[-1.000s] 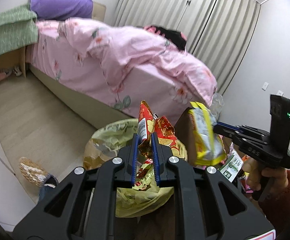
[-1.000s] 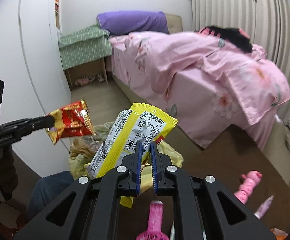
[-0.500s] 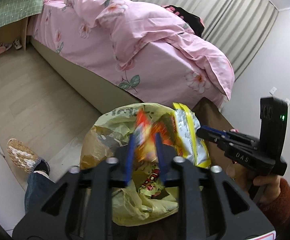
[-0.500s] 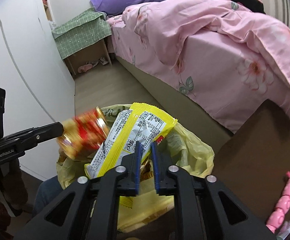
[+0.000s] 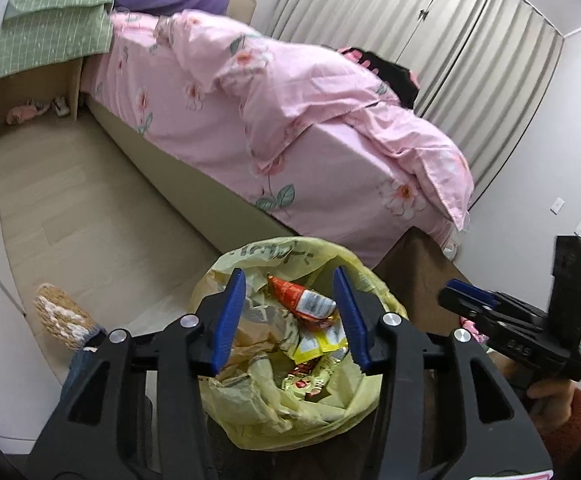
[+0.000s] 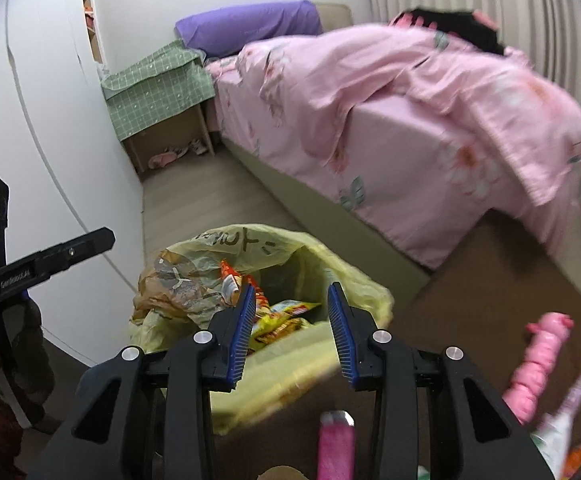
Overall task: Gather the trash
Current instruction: 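Carry both wrappers over the yellow trash bag and open both tools, then grasp the green-white milk carton with the left tool while the right reaches toward the orange bag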
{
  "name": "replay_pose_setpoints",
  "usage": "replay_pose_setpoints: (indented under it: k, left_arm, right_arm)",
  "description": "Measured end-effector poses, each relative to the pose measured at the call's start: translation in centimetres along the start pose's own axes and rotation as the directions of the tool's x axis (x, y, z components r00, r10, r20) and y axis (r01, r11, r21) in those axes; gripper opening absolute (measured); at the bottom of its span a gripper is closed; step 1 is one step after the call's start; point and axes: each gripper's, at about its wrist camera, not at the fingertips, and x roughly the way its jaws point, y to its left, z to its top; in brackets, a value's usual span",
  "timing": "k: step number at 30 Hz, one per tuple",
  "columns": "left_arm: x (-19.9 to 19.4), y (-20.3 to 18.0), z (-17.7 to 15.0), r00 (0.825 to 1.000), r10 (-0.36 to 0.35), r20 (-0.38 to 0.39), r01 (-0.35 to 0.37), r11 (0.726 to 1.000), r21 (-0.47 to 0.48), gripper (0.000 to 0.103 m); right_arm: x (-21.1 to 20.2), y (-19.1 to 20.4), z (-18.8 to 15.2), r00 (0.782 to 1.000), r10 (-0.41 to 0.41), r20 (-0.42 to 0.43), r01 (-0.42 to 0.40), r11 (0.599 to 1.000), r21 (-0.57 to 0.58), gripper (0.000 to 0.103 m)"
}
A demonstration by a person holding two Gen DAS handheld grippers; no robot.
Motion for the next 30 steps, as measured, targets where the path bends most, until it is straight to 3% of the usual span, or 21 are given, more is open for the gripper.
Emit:
replay_pose_setpoints:
  k: [4,8,13,17,21,24,27,30]
  left_arm:
    - [-1.7,-2.7,-0.2,0.999,-0.007,0.043,0.005,0.999,0.053,0.049]
    - [-2.3,-6.9,-1.0,0.998,-0.055,0.038,0.048,0.987,0.151,0.05]
    - [-1.7,-11.9,-2.9,0.991,-0.132,-0.022,0.133,0.962,0.238,0.05]
    - [0.1,-15.0,-4.9,0.979,-0.172,-0.11,0.196,0.94,0.278,0.05]
    - [2.7,-16.2,-7.3,0.961,-0.162,-0.224,0.218,0.942,0.255,0.05]
    - [4.7,-17.0,-9.3,0.942,-0.14,-0.305,0.22,0.944,0.245,0.05]
    - [6.1,-18.8,-8.8,0.943,-0.133,-0.304,0.218,0.939,0.266,0.05]
    - [7.1,-22.0,-7.2,0.942,-0.19,-0.275,0.281,0.897,0.341,0.052]
  right_arm:
    - [-5.3,-1.1,-1.2,0.996,-0.054,0.066,0.054,0.999,0.009,0.036]
    - [-10.4,-3.1,-2.6,0.985,-0.121,0.126,0.115,0.992,0.051,0.037]
    - [-16.9,-6.5,-6.0,0.953,-0.212,0.216,0.188,0.974,0.123,0.06]
    - [-19.9,-8.8,-8.7,0.951,-0.233,0.204,0.201,0.966,0.164,0.064]
    - [-22.0,-10.7,-12.0,0.947,-0.26,0.189,0.221,0.954,0.204,0.064]
    - [-22.6,-11.9,-14.4,0.955,-0.251,0.154,0.209,0.946,0.248,0.064]
    - [-22.7,-12.8,-15.7,0.957,-0.27,0.109,0.237,0.94,0.247,0.064]
    - [-23.3,-13.2,-16.0,0.929,-0.353,0.108,0.327,0.923,0.204,0.064]
